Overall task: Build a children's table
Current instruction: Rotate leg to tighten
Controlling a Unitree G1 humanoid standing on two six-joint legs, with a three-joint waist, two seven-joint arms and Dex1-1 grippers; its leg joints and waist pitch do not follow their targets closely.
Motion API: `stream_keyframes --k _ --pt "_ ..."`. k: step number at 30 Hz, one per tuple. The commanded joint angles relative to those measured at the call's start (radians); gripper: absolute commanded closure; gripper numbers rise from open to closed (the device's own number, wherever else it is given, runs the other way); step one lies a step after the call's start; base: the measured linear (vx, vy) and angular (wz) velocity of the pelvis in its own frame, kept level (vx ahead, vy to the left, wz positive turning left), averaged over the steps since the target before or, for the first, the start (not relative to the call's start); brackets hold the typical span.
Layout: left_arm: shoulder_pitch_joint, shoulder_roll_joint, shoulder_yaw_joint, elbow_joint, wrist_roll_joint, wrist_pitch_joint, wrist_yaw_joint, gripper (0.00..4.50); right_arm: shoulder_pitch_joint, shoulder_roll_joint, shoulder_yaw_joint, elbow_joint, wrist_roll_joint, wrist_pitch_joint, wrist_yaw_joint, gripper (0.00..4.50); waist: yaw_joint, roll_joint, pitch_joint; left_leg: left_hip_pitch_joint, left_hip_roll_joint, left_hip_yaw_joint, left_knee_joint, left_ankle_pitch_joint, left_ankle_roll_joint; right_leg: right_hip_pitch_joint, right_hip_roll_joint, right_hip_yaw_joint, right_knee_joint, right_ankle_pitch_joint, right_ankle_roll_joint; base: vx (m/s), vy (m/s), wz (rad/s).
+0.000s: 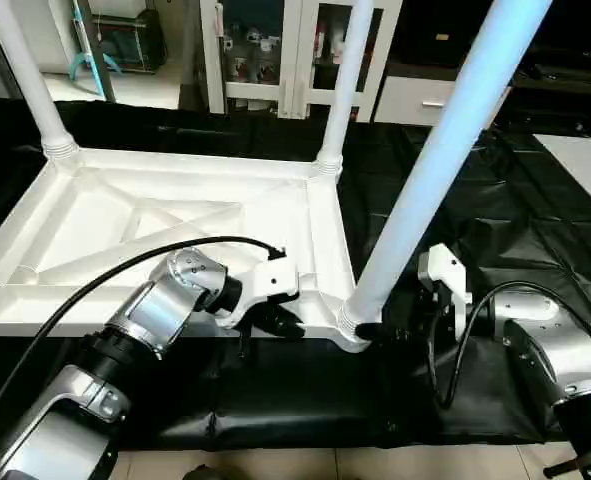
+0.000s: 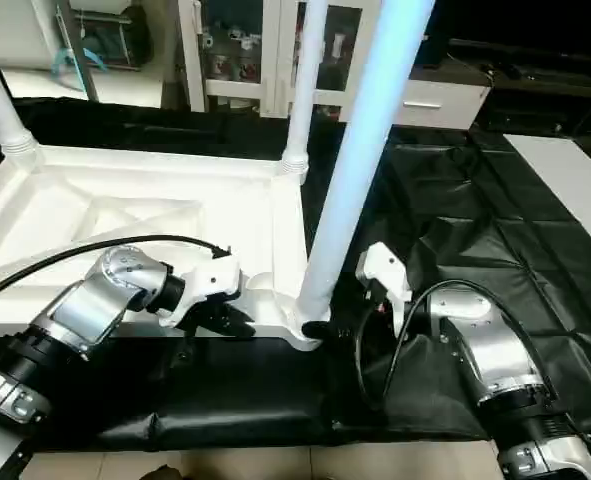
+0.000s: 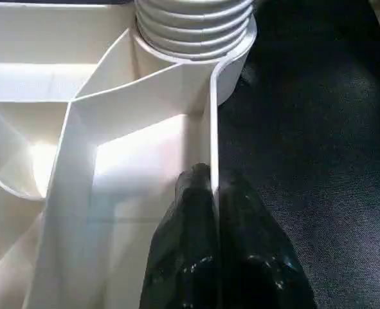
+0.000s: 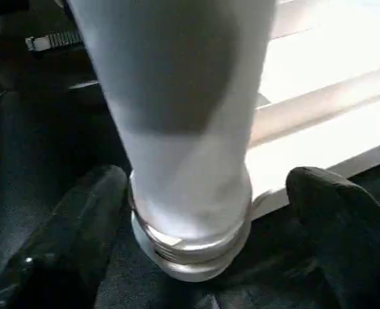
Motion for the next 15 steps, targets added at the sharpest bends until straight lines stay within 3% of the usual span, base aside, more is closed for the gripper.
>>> stream_keyframes --k 1,4,11,15 --pt "0.007 -0.007 -0.026 -0.021 -0.001 -0.003 -0.024 4.50 -0.013 0.003 0.005 0.016 -0.001 -0.019 0.014 0.62 -0.003 -0.005 -0.063 0.009 0.022 0.001 -0.079 -0.293 0.027 0.044 -0.045 0.031 -0.072 -0.378 -0.178 0.000 0.000 0.00" --pt "0.006 -0.010 -0.027 -0.020 0.000 -0.003 -0.022 4.50 -0.016 0.011 0.008 0.021 0.000 -0.025 0.022 0.66 -0.003 -0.005 -0.063 0.009 0.021 0.001 -0.079 -0.294 0.027 0.045 -0.044 0.031 -0.072 -0.373 -0.181 0.000 0.000 0.00" --pt "0.000 -0.011 -0.028 -0.016 0.001 -0.002 -0.019 4.50 -0.021 0.022 0.025 0.049 -0.016 -0.028 0.038 1.42 -0.002 -0.005 -0.064 0.009 0.021 0.002 -0.078 -0.285 0.027 0.046 -0.044 0.032 -0.070 -0.359 -0.187 0.000 0.000 0.00" --pt "-0.003 -0.010 -0.027 -0.014 0.002 -0.002 -0.019 4.50 -0.026 0.026 0.029 0.063 -0.022 -0.029 0.046 1.59 -0.002 -0.005 -0.064 0.009 0.021 0.001 -0.079 -0.286 0.026 0.047 -0.044 0.032 -0.069 -0.357 -0.190 0.000 0.000 0.00"
